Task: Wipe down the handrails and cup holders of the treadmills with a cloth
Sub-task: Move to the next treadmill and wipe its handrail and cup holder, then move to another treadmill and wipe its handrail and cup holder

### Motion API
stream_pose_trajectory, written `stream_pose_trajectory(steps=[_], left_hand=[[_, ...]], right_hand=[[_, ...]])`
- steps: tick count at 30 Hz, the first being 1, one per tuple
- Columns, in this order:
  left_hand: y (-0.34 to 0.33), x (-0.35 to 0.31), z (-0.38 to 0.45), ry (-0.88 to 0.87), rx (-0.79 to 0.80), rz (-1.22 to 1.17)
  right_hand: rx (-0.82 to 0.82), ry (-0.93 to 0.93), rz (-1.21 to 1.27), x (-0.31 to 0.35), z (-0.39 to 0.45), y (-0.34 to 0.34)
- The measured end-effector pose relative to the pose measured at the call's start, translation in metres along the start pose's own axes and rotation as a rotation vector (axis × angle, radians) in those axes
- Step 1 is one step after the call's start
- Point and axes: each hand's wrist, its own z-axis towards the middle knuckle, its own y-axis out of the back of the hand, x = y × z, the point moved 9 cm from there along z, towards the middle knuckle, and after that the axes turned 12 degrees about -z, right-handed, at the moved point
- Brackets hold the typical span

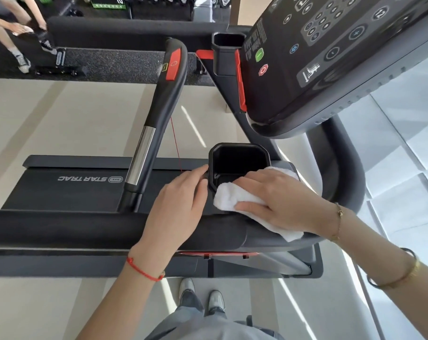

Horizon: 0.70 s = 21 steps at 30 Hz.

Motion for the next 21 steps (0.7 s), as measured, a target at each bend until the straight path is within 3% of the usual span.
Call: stream_pose_trajectory(steps=[4, 13, 16, 21], left_hand=[[0.006, 0.0, -0.003, 0.015, -0.013, 0.053], [0.043, 0.008, -0.048, 0.029, -0.197, 0.069], [0.049, 0.005, -0.066, 0.012, -0.225, 0.083], [0.07, 0.006, -0.107, 0.025, -0.327, 0.108]], right_hand=[[0.057, -0.068, 0.027, 0.013, 0.021, -0.01], [-0.234, -0.008, 0.232, 0.036, -0.025, 0.017], [-0.198, 0.113, 0.241, 0.068, -0.033, 0.016], [-0.175, 0.121, 0.304, 0.099, -0.027, 0.015]])
